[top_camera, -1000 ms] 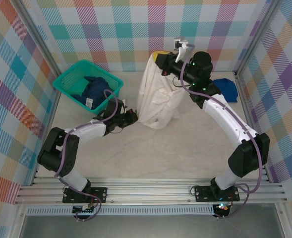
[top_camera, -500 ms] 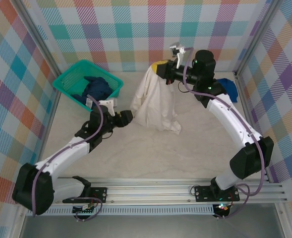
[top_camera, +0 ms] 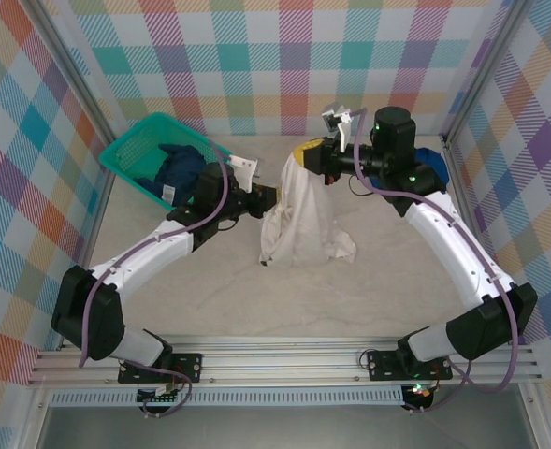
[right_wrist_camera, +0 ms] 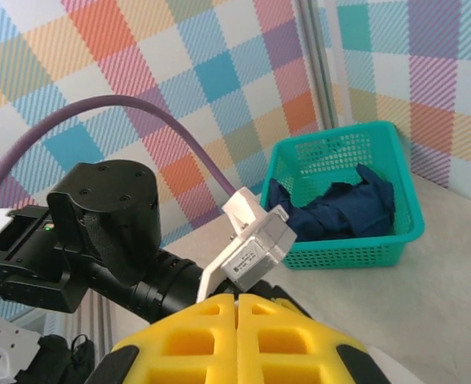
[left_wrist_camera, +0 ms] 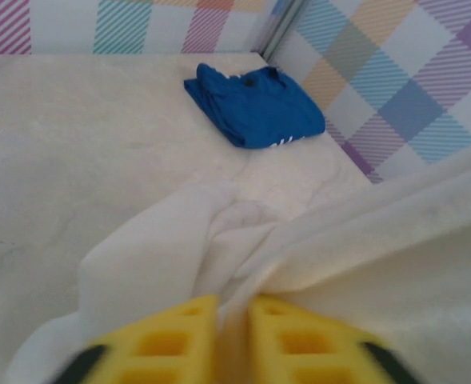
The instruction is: Fold the inside-out t-shirt
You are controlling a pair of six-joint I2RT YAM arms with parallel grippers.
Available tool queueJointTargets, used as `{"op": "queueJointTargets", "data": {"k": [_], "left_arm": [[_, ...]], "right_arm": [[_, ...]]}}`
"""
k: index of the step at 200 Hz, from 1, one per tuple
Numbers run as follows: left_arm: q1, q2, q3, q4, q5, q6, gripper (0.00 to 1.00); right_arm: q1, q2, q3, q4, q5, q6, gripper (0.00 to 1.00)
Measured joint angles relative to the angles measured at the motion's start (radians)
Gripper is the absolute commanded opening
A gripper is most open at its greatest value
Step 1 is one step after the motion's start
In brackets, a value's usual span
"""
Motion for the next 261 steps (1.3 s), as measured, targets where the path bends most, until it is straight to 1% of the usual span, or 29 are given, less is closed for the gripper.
{"op": "queueJointTargets", "data": {"k": [8, 23, 37, 40, 53, 64, 83, 104, 116, 125, 126, 135, 155, 156, 168, 175, 188, 206, 211, 212, 215, 231, 246, 252, 261], "left_arm": [[0.001, 0.005, 0.019, -0.018, -0.005, 0.004, 0.00], [0.006, 0.007, 0.067, -0.042, -0.021, 0.004, 0.00], [0.023, 0.005, 0.118, -0.042, -0.045, 0.002, 0.00], [0.029, 0.002, 0.130, -0.039, -0.050, -0.001, 0.00], [0.058, -0.018, 0.159, -0.031, -0.070, -0.010, 0.00], [0.082, -0.042, 0.180, -0.014, -0.085, -0.018, 0.00], [0.106, -0.103, 0.192, 0.040, -0.090, -0.033, 0.00], [0.102, -0.185, 0.161, 0.099, -0.062, -0.040, 0.00], [0.094, -0.250, 0.078, 0.151, -0.034, -0.040, 0.00], [0.087, -0.280, 0.027, 0.159, -0.016, -0.042, 0.00], [0.084, -0.294, -0.007, 0.167, -0.008, -0.043, 0.00], [0.073, -0.316, -0.066, 0.173, 0.010, -0.042, 0.00], [0.030, -0.329, -0.225, 0.147, 0.047, -0.028, 0.00], [0.023, -0.328, -0.243, 0.138, 0.053, -0.027, 0.00], [-0.011, -0.318, -0.324, 0.094, 0.069, -0.019, 0.00], [-0.026, -0.313, -0.343, 0.078, 0.075, -0.017, 0.00], [-0.090, -0.293, -0.382, 0.018, 0.086, -0.001, 0.00], [-0.172, -0.269, -0.383, -0.026, 0.096, 0.022, 0.00], [-0.175, -0.266, -0.383, -0.031, 0.100, 0.026, 0.03], [-0.198, -0.259, -0.383, -0.038, 0.104, 0.028, 0.04], [-0.209, -0.251, -0.383, -0.043, 0.109, 0.031, 0.08], [-0.233, -0.229, -0.383, -0.068, 0.123, 0.044, 0.21], [-0.232, -0.225, -0.383, -0.095, 0.109, 0.042, 0.39], [-0.227, -0.225, -0.383, -0.097, 0.099, 0.038, 0.43], [-0.220, -0.225, -0.383, -0.093, 0.082, 0.028, 0.46]], "right_arm": [[-0.002, 0.000, 0.001, -0.010, 0.022, -0.001, 0.00], [-0.003, 0.001, 0.024, -0.056, 0.101, -0.014, 0.00], [-0.004, 0.001, 0.066, -0.098, 0.209, -0.032, 0.00], [-0.003, 0.001, 0.084, -0.109, 0.250, -0.040, 0.00], [-0.004, 0.001, 0.129, -0.128, 0.337, -0.065, 0.00], [-0.004, 0.001, 0.168, -0.130, 0.384, -0.087, 0.00], [-0.005, -0.010, 0.188, -0.105, 0.395, -0.124, 0.00], [-0.005, -0.041, 0.156, -0.088, 0.373, -0.141, 0.00], [-0.005, -0.079, 0.093, -0.085, 0.382, -0.142, 0.00], [-0.004, -0.105, 0.046, -0.101, 0.396, -0.139, 0.00], [-0.004, -0.107, 0.042, -0.103, 0.397, -0.138, 0.00], [-0.004, -0.129, -0.008, -0.125, 0.415, -0.129, 0.00], [-0.005, -0.166, -0.132, -0.161, 0.448, -0.083, 0.00], [-0.005, -0.174, -0.165, -0.170, 0.454, -0.073, 0.00], [-0.005, -0.190, -0.271, -0.196, 0.457, -0.027, 0.00], [-0.005, -0.193, -0.335, -0.212, 0.455, 0.003, 0.00], [-0.004, -0.190, -0.439, -0.238, 0.437, 0.061, 0.00], [0.002, -0.187, -0.571, -0.291, 0.418, 0.146, 0.00], [0.004, -0.188, -0.592, -0.301, 0.417, 0.159, 0.00], [0.005, -0.188, -0.595, -0.304, 0.416, 0.162, 0.00], [0.008, -0.188, -0.615, -0.312, 0.414, 0.179, 0.00], [0.036, -0.188, -0.673, -0.333, 0.413, 0.232, 0.00], [0.078, -0.188, -0.715, -0.353, 0.415, 0.275, 0.00], [0.099, -0.188, -0.729, -0.359, 0.415, 0.288, 0.00], [0.129, -0.188, -0.750, -0.360, 0.418, 0.307, 0.04]]}}
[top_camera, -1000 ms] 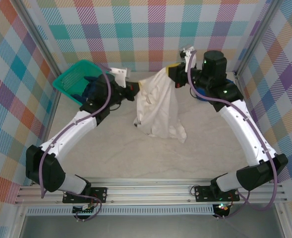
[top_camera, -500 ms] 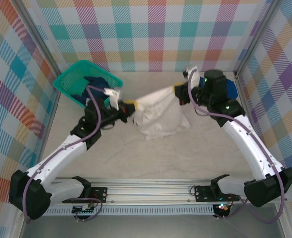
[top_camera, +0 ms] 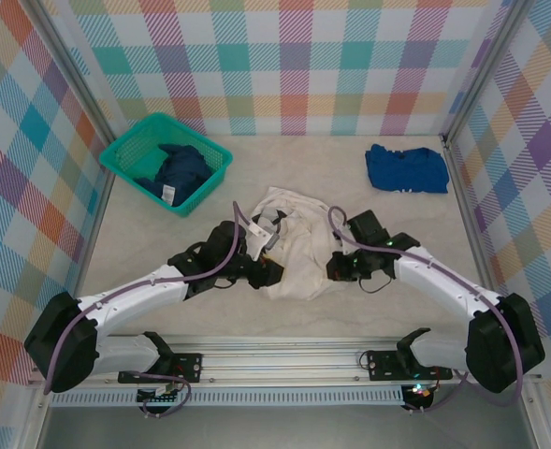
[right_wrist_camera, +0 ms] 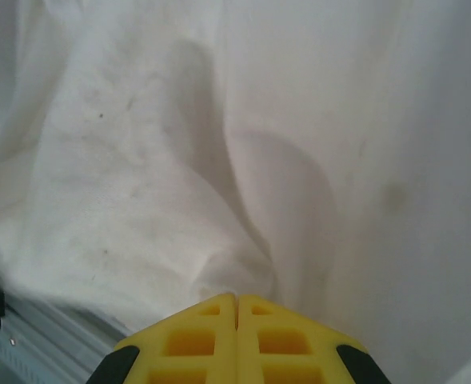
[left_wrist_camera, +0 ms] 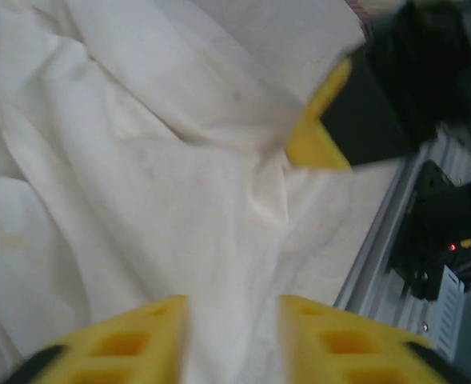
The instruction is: Fold the inside-out t-shirt
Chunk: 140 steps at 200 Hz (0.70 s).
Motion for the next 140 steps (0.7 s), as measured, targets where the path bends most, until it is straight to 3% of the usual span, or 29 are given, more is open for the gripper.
{"op": "queueJointTargets", "data": {"k": [27, 58, 94, 140], "left_arm": [[0.046, 0.018, 0.007, 0.017, -0.060, -0.064, 0.52], [0.064, 0.157, 0.092, 0.013, -0.154, -0.109, 0.53], [0.077, 0.244, 0.149, -0.046, -0.259, -0.141, 0.53], [0.136, 0.156, 0.035, -0.080, -0.240, -0.199, 0.68]], "right_arm": [[0.084, 0.000, -0.059, -0.004, 0.010, 0.042, 0.24], [0.093, -0.041, -0.054, -0.007, 0.052, 0.033, 0.49], [0.048, -0.018, 0.068, 0.082, 0.080, -0.021, 0.56], [0.032, 0.271, 0.291, 0.245, 0.057, -0.153, 0.59]]}}
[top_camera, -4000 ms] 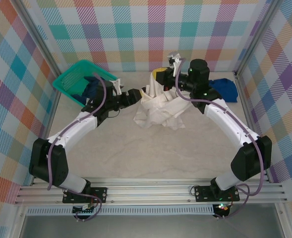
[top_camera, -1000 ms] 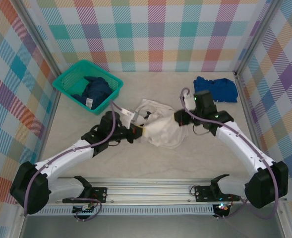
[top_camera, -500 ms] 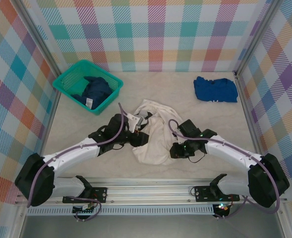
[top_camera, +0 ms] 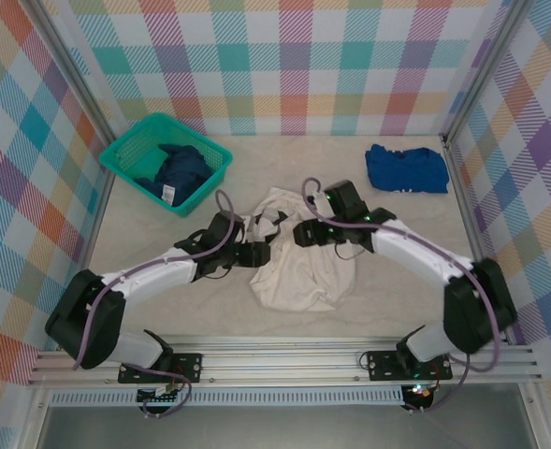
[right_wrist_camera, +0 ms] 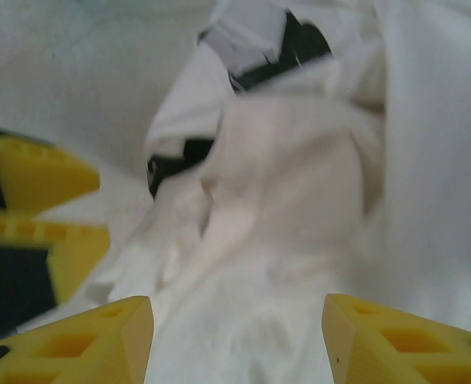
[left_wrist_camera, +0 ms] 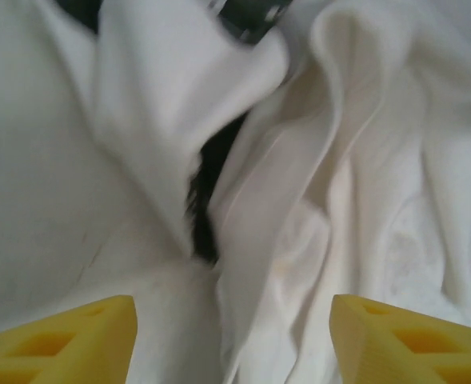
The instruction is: Fold the inside-out t-shirt
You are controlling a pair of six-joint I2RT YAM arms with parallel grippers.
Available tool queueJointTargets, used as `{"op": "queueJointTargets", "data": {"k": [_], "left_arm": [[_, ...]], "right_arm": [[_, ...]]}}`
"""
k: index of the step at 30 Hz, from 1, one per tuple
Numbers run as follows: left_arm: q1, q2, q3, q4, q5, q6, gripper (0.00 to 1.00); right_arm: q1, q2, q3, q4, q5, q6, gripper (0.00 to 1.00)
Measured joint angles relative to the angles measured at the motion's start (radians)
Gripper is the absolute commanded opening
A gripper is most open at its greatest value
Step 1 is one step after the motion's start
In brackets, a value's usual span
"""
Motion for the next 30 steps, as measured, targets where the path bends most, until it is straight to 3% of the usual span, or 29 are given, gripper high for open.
{"op": "queueJointTargets", "data": {"k": [5, 8, 11, 16, 18, 21, 22, 27, 30], "left_arm": [[0.007, -0.026, -0.079, -0.010, 0.097, -0.043, 0.68], [0.008, -0.012, -0.106, -0.006, 0.153, -0.074, 0.63], [0.008, 0.019, -0.111, 0.002, 0.190, -0.093, 0.51], [0.008, 0.057, -0.111, 0.010, 0.225, -0.106, 0.23], [0.008, 0.057, -0.111, 0.010, 0.231, -0.111, 0.15], [0.008, 0.053, -0.111, 0.009, 0.233, -0.105, 0.05], [0.008, 0.050, -0.111, 0.008, 0.233, -0.105, 0.01], [0.008, 0.030, -0.110, 0.008, 0.233, -0.097, 0.00], [0.008, 0.023, -0.110, 0.006, 0.232, -0.097, 0.00]], "right_arm": [[0.006, 0.156, 0.099, 0.031, -0.016, -0.071, 0.59], [0.021, 0.220, 0.142, 0.035, -0.014, -0.097, 0.54], [0.029, 0.284, 0.190, 0.038, 0.004, -0.116, 0.44], [0.034, 0.335, 0.220, 0.042, 0.058, -0.129, 0.12], [0.034, 0.335, 0.224, 0.040, 0.084, -0.137, 0.07], [0.034, 0.334, 0.236, 0.042, 0.117, -0.148, 0.11], [0.034, 0.333, 0.237, 0.044, 0.124, -0.151, 0.17], [0.032, 0.314, 0.237, 0.041, 0.135, -0.239, 0.45], [0.021, 0.298, 0.241, 0.021, 0.113, -0.318, 0.55]]}}
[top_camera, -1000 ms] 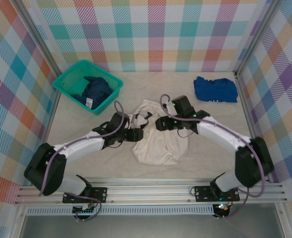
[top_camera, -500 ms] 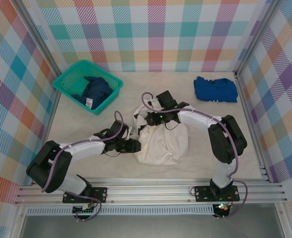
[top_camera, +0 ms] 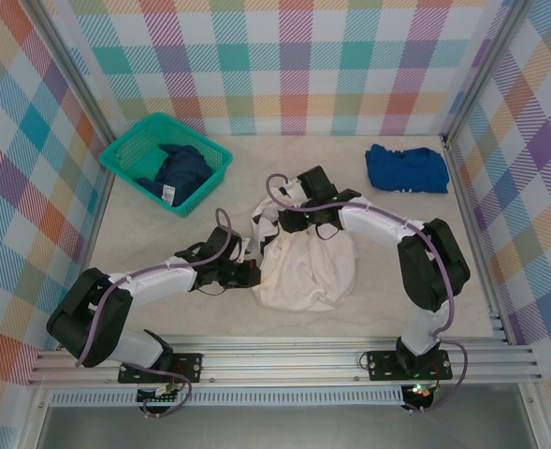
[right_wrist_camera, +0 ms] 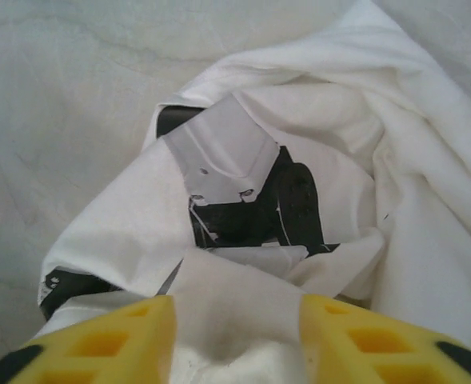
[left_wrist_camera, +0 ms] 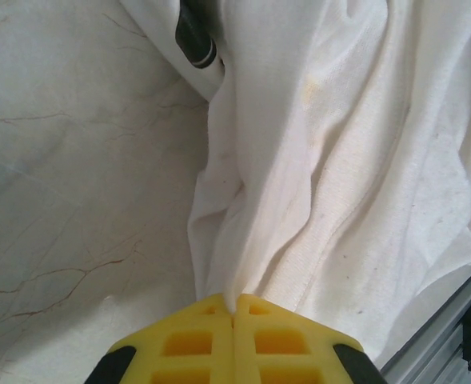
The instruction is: Fold the inside-out t-shirt
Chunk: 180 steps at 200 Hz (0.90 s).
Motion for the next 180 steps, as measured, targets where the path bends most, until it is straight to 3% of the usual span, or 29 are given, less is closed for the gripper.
{"op": "queueJointTargets", "data": {"k": [42, 78, 90, 115, 131, 161, 180], "left_arm": [[0.000, -0.008, 0.001, -0.006, -0.003, 0.004, 0.00], [0.000, -0.017, 0.001, -0.010, -0.008, 0.012, 0.00], [0.000, -0.020, 0.001, -0.011, -0.008, 0.015, 0.00], [0.000, -0.030, 0.003, -0.021, -0.016, 0.021, 0.00], [0.000, -0.054, 0.006, -0.036, -0.024, 0.023, 0.00], [0.000, -0.121, 0.035, -0.075, -0.044, 0.031, 0.00], [0.000, -0.217, 0.094, -0.115, -0.061, 0.050, 0.00]], "right_arm": [[-0.024, 0.047, 0.104, -0.106, -0.055, -0.118, 0.58], [-0.036, 0.105, 0.126, -0.153, -0.089, -0.155, 0.54], [-0.036, 0.124, 0.132, -0.167, -0.104, -0.164, 0.45], [-0.036, 0.143, 0.139, -0.185, -0.123, -0.168, 0.14], [-0.039, 0.139, 0.139, -0.184, -0.123, -0.167, 0.02], [-0.064, 0.060, 0.121, -0.183, -0.121, -0.137, 0.00], [-0.124, -0.123, 0.084, -0.178, -0.124, -0.102, 0.00]]}}
